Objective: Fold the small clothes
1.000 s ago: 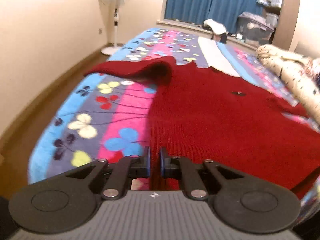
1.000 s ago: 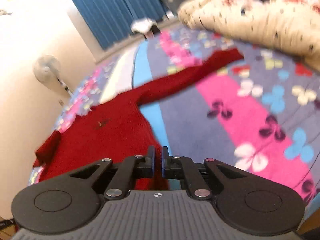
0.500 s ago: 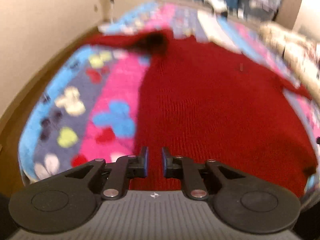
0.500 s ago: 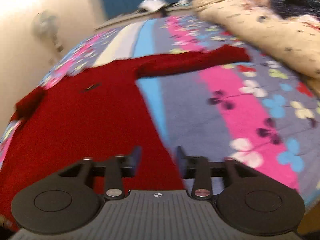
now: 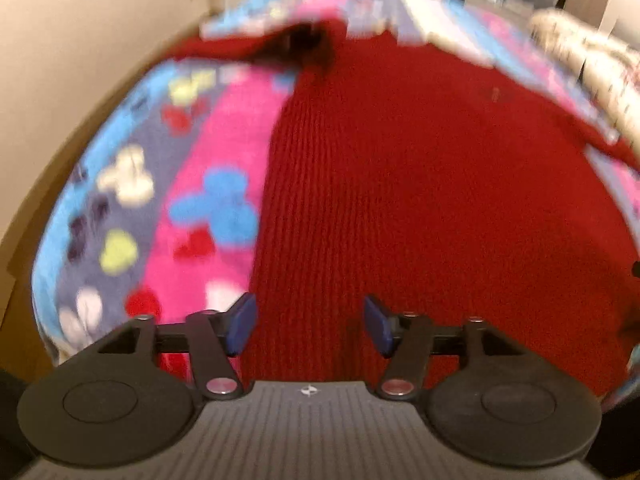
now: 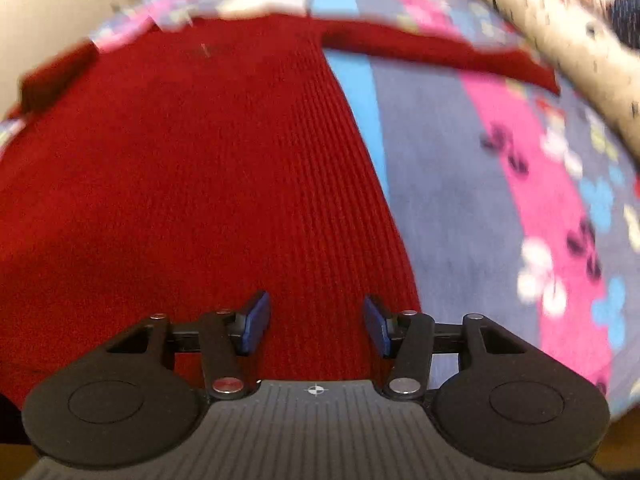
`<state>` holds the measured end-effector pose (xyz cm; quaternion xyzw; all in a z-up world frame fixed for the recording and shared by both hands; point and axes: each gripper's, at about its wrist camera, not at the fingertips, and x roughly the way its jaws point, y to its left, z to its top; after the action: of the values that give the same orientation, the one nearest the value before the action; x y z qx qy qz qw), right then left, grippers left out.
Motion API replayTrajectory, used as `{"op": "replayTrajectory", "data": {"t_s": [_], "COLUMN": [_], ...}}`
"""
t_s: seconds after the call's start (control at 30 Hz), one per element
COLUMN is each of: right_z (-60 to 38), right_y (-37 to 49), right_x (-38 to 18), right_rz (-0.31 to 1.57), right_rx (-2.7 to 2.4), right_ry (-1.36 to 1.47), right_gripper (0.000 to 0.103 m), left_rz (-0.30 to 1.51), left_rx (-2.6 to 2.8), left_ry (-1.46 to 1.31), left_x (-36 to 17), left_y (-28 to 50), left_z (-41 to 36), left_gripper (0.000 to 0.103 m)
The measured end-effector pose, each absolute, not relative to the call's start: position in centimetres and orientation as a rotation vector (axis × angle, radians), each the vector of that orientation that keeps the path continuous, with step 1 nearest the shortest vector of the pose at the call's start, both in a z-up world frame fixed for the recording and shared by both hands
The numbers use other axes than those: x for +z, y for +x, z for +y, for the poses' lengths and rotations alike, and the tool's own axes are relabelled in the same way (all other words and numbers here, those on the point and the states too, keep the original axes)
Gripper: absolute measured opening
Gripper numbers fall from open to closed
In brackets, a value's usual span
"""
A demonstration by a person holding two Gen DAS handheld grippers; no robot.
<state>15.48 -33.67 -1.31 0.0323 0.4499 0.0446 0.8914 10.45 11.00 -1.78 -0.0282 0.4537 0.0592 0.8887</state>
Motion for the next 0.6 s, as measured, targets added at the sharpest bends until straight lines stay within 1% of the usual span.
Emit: {"op": "replayTrajectory", "data": {"t_s": [0.07, 0.3, 0.4, 0.53, 0.6], "right_z": [-34.0, -33.2, -32.1, -30.9, -30.2], "right_y": [15.5, 12.9, 12.3, 12.0, 11.9], "right_x": [0.0, 2.5, 3.3, 4.1, 4.5], "right_rz": [0.857, 0.642, 0.59, 0.542, 0.523], "right_rx": [0.095, 0.106, 0.131, 0.181, 0.213], "right_ry": [0.099, 0.178, 0.18, 0.187, 0.191], "right_gripper": [0.054, 0.054, 0.054, 0.054, 0.054], "left_rz": [0.849, 0.73, 0.69, 0.666, 0.645], "left_rx": [0.148, 0.157, 0.164, 0.106, 0.119], "left_ry": [-0.044, -0.023, 0.018, 0.007, -0.001], "left_x": [-0.5, 1.8, 1.9, 2.1, 2.2], "left_y": [10.0, 10.1, 10.3, 10.6, 10.8], "left_z": [10.6, 8.1, 6.8, 5.9, 5.6], "left_gripper": [0.09, 0.09, 0.09, 0.091, 0.093]}}
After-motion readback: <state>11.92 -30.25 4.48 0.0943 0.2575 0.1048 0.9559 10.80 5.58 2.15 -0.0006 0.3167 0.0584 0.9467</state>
